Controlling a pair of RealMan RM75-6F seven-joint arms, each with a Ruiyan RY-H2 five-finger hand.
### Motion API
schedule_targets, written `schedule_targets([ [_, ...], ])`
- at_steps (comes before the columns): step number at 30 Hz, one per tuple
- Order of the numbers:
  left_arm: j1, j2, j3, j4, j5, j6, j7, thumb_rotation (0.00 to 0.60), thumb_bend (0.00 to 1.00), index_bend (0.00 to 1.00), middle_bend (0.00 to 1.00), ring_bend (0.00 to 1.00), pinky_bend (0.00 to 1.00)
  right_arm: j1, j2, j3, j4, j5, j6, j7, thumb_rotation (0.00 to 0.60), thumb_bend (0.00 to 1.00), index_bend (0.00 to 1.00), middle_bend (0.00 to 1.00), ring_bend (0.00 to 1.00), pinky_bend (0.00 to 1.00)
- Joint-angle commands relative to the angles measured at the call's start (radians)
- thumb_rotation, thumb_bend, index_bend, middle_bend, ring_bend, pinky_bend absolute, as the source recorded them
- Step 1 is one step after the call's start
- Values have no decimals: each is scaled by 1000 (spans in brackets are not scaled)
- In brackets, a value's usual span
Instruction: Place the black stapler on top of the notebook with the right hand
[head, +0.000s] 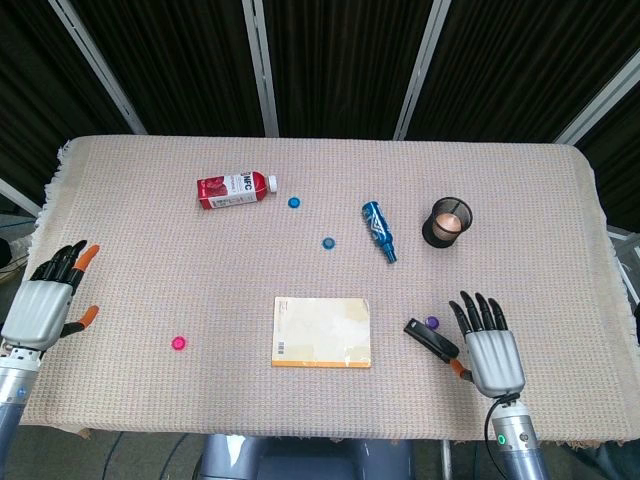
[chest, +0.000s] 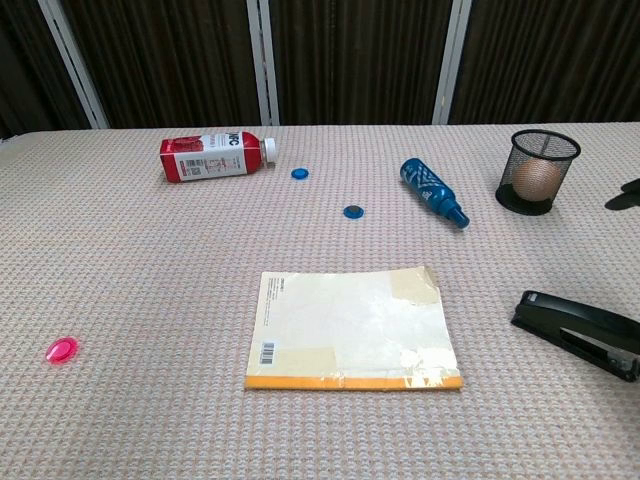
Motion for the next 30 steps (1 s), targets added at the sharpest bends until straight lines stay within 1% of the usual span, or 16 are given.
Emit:
schedule_targets([
  [1,0,1,1,1,2,1,-4,600,296,59,0,38,211,-3,-37,-17,-22,-6,8,-45,600,103,128,54,0,104],
  [8,0,2,3,2,4,4,-7,600,295,59,0,38,211,5,-102,-35,-11,-26,-4,-77,600,101,128,52,0,107],
  [12,-1,-1,3,3,3,2,-2,600,295,58,0,38,211,22,-136,-26,17,-18,-33,-45,600,102,128,52,0,110],
  [17,-3,-4,6,3,2,-3,7,600,297,59,0,38,211,56,-165,-4,62,-8,-80,2,600,101,139,63,0,145],
  [24,-4,-8,5,8,-5,-7,8,600,295,59,0,38,211,82,-150,31,120,8,-111,115,600,101,191,114,24,220],
  [27,-7,-11,7,7,-6,-12,15,600,296,59,0,38,211,87,-125,51,135,35,-132,210,600,102,214,135,49,224],
  [30,-10,-13,10,6,-7,-20,18,600,297,57,0,38,211,89,-110,58,164,39,-140,278,600,102,218,139,53,225],
])
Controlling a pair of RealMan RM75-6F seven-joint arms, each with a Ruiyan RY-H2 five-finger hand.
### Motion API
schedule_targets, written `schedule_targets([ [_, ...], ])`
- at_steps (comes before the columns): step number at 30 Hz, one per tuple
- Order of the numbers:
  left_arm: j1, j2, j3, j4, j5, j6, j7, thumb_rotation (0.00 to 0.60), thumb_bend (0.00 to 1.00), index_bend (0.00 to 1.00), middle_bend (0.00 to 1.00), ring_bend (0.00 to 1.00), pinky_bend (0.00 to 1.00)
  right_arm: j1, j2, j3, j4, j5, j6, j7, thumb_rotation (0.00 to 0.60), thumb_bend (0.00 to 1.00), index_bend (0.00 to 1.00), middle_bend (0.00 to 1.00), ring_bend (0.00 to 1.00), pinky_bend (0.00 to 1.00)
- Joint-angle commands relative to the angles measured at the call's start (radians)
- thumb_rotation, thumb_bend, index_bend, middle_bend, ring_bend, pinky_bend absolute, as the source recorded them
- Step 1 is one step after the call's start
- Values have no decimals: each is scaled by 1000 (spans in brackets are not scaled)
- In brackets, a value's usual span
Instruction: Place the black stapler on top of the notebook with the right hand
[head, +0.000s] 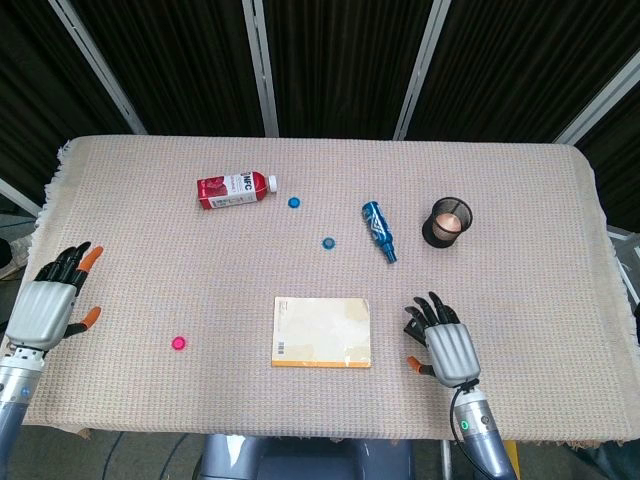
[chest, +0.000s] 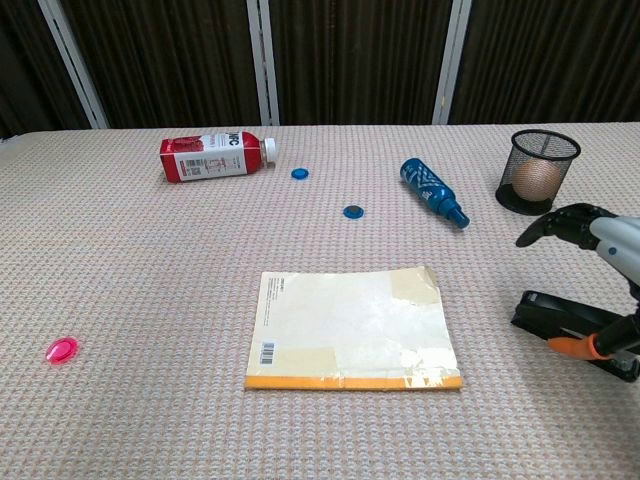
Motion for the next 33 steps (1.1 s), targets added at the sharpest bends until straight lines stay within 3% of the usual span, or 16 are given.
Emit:
schedule_targets([
  [1,-4,-4,1,1,-4,-8,9,600,297,57,0,38,211,8,28,19,55,22,-28,116,600,102,218,140,53,226],
  [10,-18,-23,2,1,-22,-35,53,600,295,55,0,38,211,17,6,10,202,37,-78,308,600,102,218,139,54,226],
  [18,-14,-15,3,-2,-18,-24,37,600,295,55,0,38,211,22,-32,-2,258,26,-77,340,600,102,225,146,71,231],
  [21,-13,-13,4,-1,-14,-21,29,600,297,54,0,38,211,26,-46,-1,280,34,-90,361,600,103,288,185,109,294],
  [26,-18,-15,4,2,-16,-29,32,600,296,53,0,38,211,33,-68,4,315,29,-81,372,600,104,493,373,322,508],
  [33,-19,-15,3,4,-18,-29,29,600,296,48,0,39,211,39,-74,8,333,51,-98,349,600,117,635,474,436,615],
])
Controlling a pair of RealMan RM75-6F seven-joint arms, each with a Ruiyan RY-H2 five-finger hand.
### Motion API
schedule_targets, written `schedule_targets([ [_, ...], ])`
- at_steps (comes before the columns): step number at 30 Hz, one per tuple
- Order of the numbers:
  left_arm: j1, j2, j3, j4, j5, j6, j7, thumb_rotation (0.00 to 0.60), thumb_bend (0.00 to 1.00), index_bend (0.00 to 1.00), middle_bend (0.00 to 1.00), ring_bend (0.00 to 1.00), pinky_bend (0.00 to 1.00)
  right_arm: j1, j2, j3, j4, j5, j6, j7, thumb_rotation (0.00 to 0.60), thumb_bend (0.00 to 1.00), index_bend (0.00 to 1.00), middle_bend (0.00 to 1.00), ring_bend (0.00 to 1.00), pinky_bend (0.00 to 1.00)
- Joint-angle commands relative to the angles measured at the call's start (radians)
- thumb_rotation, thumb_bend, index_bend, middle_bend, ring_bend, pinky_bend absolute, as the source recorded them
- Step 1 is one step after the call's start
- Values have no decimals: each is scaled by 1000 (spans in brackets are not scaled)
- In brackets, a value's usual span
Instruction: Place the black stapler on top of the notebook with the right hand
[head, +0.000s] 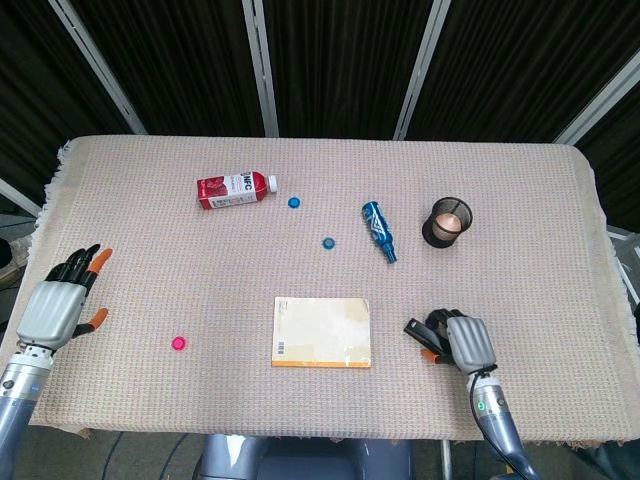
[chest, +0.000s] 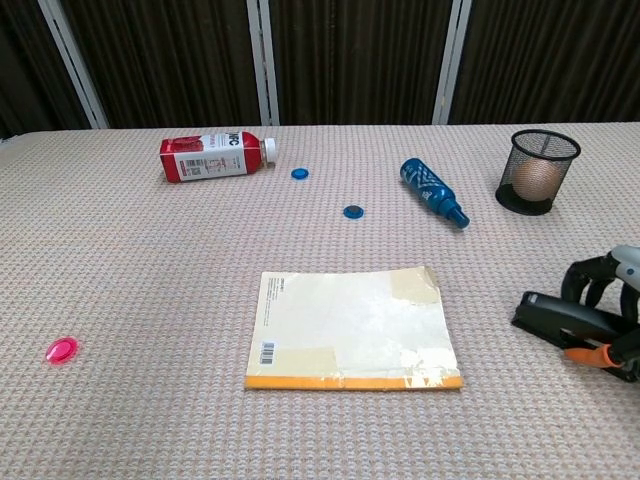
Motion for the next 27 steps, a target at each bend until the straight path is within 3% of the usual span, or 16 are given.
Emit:
schedule_targets([
  [1,0,0,0,0,1,1,-2,600,296,48,0,39,211,4,-2,0,12,9,-12,-4,600,122,651,485,448,628],
  [12,-2,1,1,2,4,3,-7,600,297,43,0,38,212,6,2,-3,-25,4,23,-116,600,164,720,543,518,701],
  [27,-1,6,1,1,7,8,-21,600,296,40,0,38,212,17,66,-4,-360,-13,98,-465,600,166,724,549,526,708],
])
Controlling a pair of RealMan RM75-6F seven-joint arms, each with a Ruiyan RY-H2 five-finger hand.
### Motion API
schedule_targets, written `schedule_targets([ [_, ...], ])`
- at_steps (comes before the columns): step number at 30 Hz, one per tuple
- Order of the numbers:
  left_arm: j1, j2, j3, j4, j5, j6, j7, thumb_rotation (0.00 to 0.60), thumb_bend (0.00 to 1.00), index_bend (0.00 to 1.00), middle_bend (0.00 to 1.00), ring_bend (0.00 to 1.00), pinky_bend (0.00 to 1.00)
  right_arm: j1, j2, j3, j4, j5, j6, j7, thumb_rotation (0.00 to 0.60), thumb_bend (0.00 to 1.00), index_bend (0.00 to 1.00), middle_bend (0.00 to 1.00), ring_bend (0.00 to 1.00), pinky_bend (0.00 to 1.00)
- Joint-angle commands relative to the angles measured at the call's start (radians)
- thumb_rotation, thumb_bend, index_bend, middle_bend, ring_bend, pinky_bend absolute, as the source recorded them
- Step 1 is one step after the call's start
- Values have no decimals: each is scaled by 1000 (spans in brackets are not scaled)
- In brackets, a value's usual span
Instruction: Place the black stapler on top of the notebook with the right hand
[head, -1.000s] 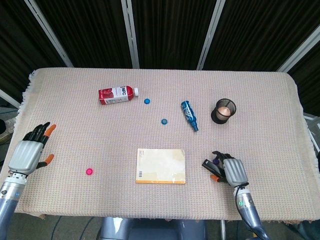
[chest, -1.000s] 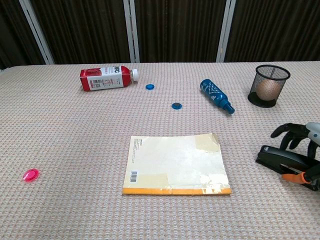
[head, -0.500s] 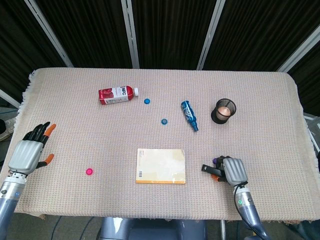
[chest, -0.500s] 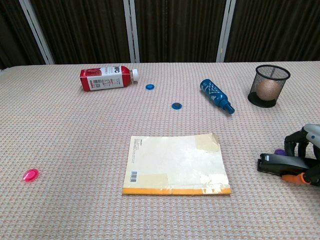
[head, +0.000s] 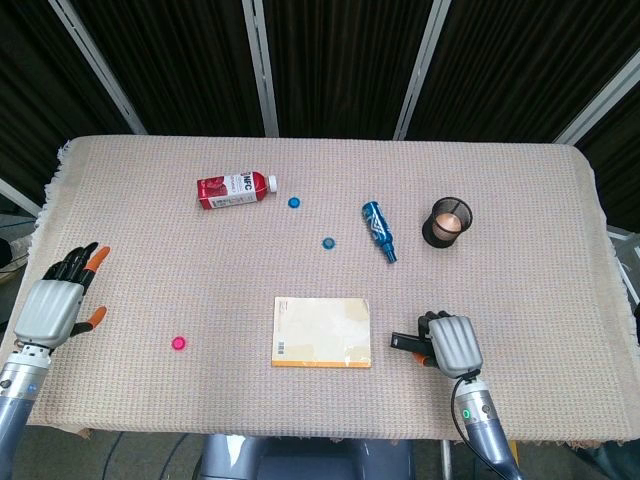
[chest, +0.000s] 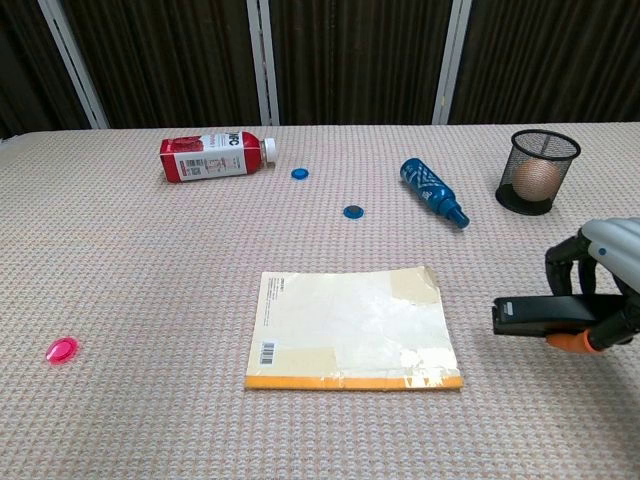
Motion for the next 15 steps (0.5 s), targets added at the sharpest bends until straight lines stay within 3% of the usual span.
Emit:
schedule_targets([
  [1,0,1,1,-1,2,1,-1,600,296,40,0,38,212,14,20,2,-100,-4,6,-77,600,167,724,549,526,708],
  [9,-2,1,0,3,-2,-5,-4,600,295,40,0,38,212,78,-3,26,-235,39,-70,-156,600,167,724,549,526,708],
  [15,-9,-3,-1,8,-11,-22,-5,600,296,39,0,38,211,137,-85,61,-201,90,-132,-162,600,165,724,549,526,708],
])
